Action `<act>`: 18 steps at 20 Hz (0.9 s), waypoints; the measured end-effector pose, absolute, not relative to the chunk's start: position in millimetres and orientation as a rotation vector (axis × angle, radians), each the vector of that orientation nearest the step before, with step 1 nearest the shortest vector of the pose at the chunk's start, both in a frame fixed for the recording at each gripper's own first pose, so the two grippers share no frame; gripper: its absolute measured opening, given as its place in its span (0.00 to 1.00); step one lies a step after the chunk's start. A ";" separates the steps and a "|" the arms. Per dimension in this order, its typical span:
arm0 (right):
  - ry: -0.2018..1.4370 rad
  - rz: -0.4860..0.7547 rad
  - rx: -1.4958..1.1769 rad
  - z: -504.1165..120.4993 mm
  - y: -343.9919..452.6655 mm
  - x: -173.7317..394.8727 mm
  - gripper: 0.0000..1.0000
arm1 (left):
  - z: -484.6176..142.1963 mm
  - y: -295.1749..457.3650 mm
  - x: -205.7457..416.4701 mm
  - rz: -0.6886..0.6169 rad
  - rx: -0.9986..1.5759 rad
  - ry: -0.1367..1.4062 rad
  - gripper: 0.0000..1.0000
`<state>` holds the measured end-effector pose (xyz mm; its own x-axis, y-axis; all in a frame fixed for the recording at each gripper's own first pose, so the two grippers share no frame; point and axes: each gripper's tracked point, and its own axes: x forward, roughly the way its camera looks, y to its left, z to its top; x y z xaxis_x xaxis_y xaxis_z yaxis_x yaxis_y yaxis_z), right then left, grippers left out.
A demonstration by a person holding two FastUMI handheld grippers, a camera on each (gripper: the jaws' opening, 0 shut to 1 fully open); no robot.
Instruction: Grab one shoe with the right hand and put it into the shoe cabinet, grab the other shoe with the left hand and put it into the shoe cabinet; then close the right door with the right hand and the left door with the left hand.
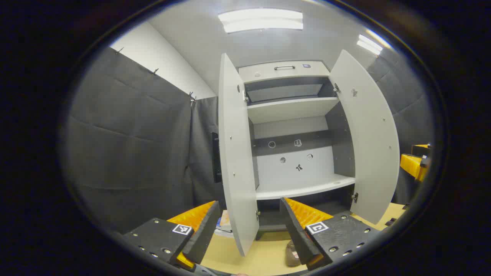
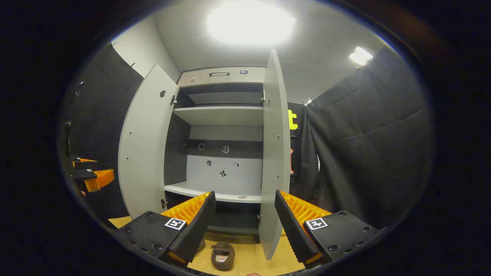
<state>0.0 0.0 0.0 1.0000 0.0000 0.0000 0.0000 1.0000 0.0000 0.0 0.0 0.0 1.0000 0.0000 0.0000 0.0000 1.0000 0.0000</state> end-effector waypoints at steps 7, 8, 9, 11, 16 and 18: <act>0.003 0.003 0.002 -2.1 -1.0 -0.1 0.97 | -0.2 -5.1 -2.3 -0.006 0.009 -0.003 0.91; 0.003 0.002 0.004 -1.9 -1.7 0.0 0.98 | 0.6 -5.9 -2.8 -0.008 0.008 -0.004 0.91; 0.003 0.002 0.006 -2.0 -2.4 0.9 0.97 | 1.7 -6.4 -3.1 -0.009 0.005 -0.006 0.91; 0.000 -0.001 0.010 -1.0 -5.1 0.3 0.97 | 3.2 -8.2 -4.1 -0.010 0.000 -0.011 0.91; 0.004 0.000 0.013 -2.3 -10.0 1.3 0.98 | 4.1 -15.1 -2.4 -0.012 0.001 -0.011 0.91; 0.013 0.012 0.013 -6.4 -11.4 0.6 0.97 | 4.3 -20.4 -1.9 -0.013 0.003 -0.009 0.91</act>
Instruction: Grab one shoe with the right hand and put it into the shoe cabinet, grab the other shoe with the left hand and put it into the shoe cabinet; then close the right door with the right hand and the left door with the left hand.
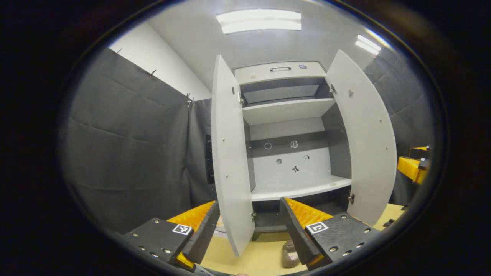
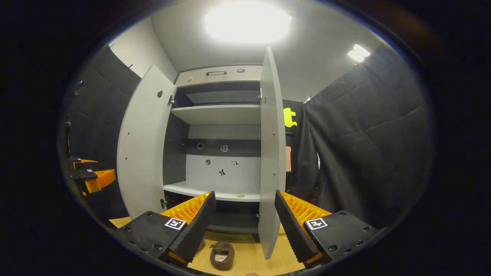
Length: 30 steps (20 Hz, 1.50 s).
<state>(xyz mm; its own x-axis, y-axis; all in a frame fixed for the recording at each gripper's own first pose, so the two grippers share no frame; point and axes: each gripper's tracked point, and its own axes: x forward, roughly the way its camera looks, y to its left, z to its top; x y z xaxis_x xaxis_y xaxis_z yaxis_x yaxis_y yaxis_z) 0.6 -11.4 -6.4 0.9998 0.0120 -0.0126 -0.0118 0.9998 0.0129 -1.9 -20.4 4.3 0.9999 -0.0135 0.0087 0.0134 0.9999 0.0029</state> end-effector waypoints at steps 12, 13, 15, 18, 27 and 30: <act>0.186 0.204 0.002 -78.1 26.1 3.7 0.97 | -4.2 -31.3 -27.0 0.034 0.034 0.003 0.91; 0.205 0.221 -0.005 -85.7 32.7 5.8 0.97 | -5.0 -29.7 -25.3 0.039 0.033 0.006 0.91; 0.239 0.255 -0.017 -103.0 45.5 7.3 0.97 | -7.3 -25.8 -19.5 0.042 0.030 0.004 0.91; 0.304 0.283 -0.016 -128.5 65.8 20.4 0.98 | -12.4 -15.0 -10.3 0.049 0.035 0.000 0.91; 0.549 0.325 0.009 -222.2 108.0 48.5 0.98 | -30.7 29.0 11.2 0.118 0.029 0.023 0.91; 0.616 0.321 0.001 -250.1 111.0 56.9 0.98 | -35.2 38.1 14.1 0.136 0.032 0.030 0.91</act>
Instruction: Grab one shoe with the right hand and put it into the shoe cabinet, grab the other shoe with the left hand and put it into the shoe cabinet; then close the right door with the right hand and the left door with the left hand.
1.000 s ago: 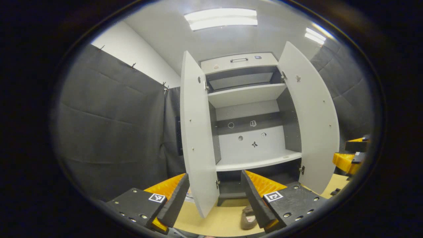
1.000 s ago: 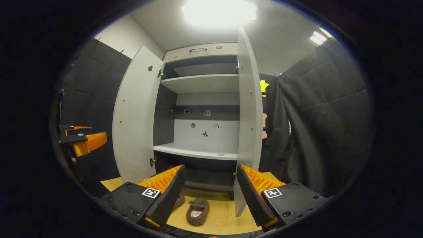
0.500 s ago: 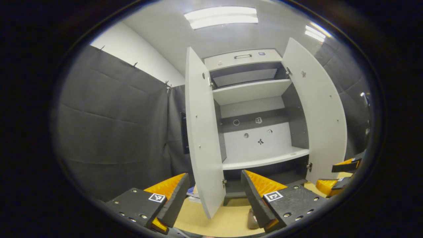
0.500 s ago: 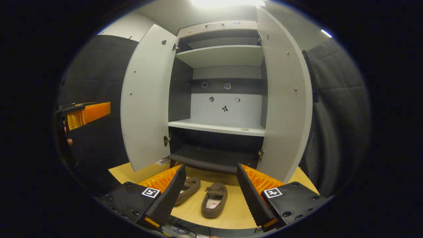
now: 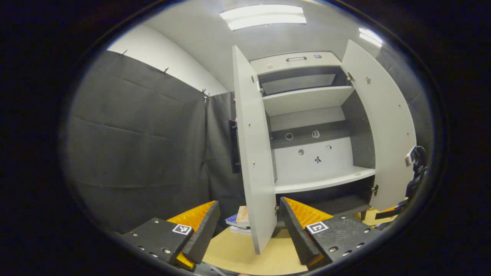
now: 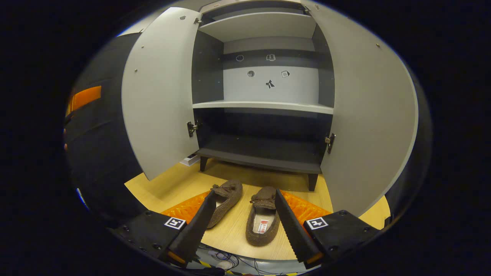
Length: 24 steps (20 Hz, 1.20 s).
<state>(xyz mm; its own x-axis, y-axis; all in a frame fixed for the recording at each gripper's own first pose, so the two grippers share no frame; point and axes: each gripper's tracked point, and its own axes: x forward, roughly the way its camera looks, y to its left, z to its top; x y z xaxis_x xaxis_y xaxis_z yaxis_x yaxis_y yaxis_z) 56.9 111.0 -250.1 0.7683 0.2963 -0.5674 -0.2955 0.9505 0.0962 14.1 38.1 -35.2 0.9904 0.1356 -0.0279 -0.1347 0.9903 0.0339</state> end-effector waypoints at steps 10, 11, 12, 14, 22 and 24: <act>0.841 0.355 0.015 -330.1 127.8 70.7 0.98 | -57.5 64.8 25.3 0.189 0.042 0.071 0.91; 0.860 0.359 0.016 -337.1 129.2 70.0 0.98 | -58.2 67.2 26.3 0.195 0.043 0.076 0.91; 0.878 0.356 0.015 -343.5 129.7 71.1 0.98 | -59.8 68.8 26.1 0.199 0.043 0.080 0.99; 0.919 0.350 0.018 -357.6 130.3 72.4 0.96 | -61.8 73.3 25.9 0.211 0.048 0.087 0.91; 1.030 0.352 -0.020 -406.1 136.1 78.9 0.86 | -67.3 81.6 20.8 0.245 0.062 0.111 0.91; 1.042 0.352 -0.046 -415.2 135.8 80.6 0.85 | -66.8 80.3 19.0 0.245 0.063 0.113 0.95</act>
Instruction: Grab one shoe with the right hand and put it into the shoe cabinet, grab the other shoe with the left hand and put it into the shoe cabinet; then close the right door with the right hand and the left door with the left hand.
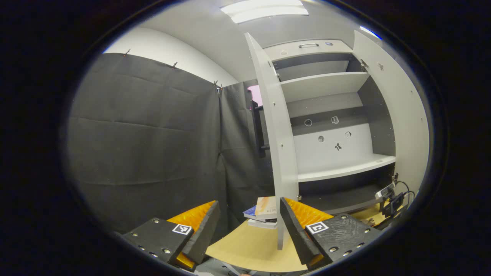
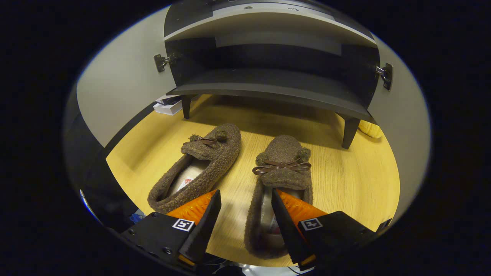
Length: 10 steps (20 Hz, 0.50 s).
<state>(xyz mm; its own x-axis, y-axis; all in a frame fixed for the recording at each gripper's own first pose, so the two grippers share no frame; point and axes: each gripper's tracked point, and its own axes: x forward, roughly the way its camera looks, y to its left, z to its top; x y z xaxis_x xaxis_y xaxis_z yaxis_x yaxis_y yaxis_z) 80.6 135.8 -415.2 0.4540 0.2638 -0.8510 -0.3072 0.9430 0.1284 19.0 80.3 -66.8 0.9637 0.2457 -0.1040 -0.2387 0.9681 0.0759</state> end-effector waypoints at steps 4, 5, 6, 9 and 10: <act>1.064 0.324 -0.100 -431.0 132.5 83.0 0.45 | -63.4 77.9 17.2 0.248 0.076 0.111 0.91; 1.065 0.324 -0.106 -431.0 131.9 82.9 0.36 | -62.6 77.7 17.5 0.248 0.076 0.108 0.99; 1.068 0.323 -0.112 -431.4 132.0 83.8 0.37 | -62.4 77.1 16.3 0.249 0.074 0.107 0.99; 1.033 0.276 -0.160 -433.9 119.8 93.6 0.32 | -63.1 71.7 16.7 0.244 0.058 0.110 0.91; 1.031 0.276 -0.161 -434.8 122.4 92.8 0.12 | -63.4 69.4 15.9 0.239 0.056 0.109 0.92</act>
